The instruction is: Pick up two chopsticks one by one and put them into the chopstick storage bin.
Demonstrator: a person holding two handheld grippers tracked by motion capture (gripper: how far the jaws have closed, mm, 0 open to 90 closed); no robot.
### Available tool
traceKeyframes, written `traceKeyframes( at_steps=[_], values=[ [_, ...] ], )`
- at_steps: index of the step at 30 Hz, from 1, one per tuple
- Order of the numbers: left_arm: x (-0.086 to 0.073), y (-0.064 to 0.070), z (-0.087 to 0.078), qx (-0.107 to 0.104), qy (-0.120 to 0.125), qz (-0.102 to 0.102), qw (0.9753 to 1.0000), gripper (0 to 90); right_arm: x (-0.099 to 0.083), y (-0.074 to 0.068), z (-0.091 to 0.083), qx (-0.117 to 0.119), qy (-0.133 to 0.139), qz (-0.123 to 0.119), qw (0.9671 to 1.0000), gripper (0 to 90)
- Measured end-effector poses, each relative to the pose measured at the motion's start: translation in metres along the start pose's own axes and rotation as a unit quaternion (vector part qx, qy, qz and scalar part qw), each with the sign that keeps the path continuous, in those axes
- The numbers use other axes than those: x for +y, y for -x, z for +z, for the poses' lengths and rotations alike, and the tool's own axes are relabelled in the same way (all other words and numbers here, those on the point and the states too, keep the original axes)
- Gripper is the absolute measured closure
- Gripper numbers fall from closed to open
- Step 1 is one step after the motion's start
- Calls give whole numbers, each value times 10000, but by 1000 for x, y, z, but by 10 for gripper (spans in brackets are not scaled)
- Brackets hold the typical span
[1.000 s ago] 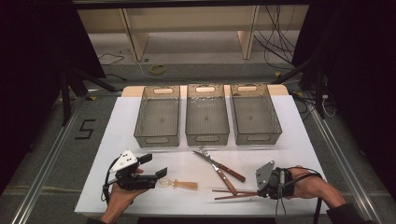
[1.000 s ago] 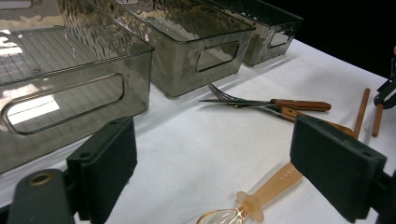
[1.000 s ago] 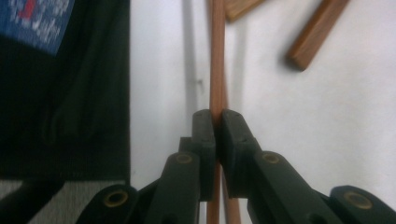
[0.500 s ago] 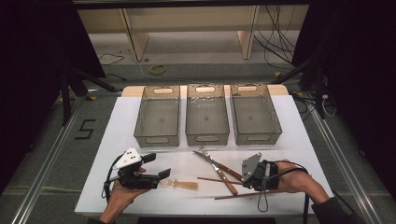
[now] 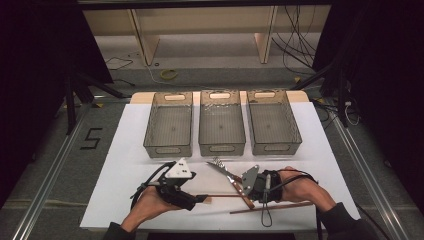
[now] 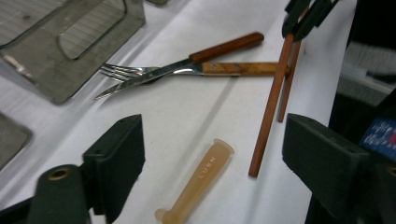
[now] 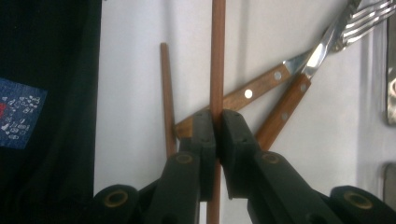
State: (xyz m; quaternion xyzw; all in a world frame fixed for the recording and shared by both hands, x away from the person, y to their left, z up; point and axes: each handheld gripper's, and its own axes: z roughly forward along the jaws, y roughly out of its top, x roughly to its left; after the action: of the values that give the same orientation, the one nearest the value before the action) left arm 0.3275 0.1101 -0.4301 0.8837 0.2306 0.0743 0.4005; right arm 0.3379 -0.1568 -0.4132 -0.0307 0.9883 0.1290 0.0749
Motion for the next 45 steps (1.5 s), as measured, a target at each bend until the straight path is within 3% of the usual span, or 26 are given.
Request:
traceKeyframes(
  at_steps=[5, 10, 15, 26, 34, 40, 45],
  values=[
    [12, 7, 8, -164, -254, 356, 9989, 289, 10, 0, 1, -19, -57, -139, 9999, 852],
    [17, 14, 17, -379, -552, 664, 9955, 380, 15, 0, 0, -57, -127, -323, 9994, 852],
    [18, 20, 24, -425, -748, 885, 9924, 465, 20, -3, -1, -73, -98, -387, 9992, 851],
    [19, 24, 27, -633, -946, 1088, 9875, 681, 30, -5, 1, -41, -26, -605, 9982, 851],
    [18, 27, 30, -782, -937, 1171, 9856, 785, 31, -6, 3, -23, -22, -651, 9979, 851],
    [18, 30, 30, -895, -1131, 1243, 9817, 831, 32, -8, 4, 32, -32, -724, 9974, 851],
    [17, 30, 30, -835, -1043, 1283, 9827, 837, 32, -7, 3, 42, 8, -697, 9976, 849]
  ],
)
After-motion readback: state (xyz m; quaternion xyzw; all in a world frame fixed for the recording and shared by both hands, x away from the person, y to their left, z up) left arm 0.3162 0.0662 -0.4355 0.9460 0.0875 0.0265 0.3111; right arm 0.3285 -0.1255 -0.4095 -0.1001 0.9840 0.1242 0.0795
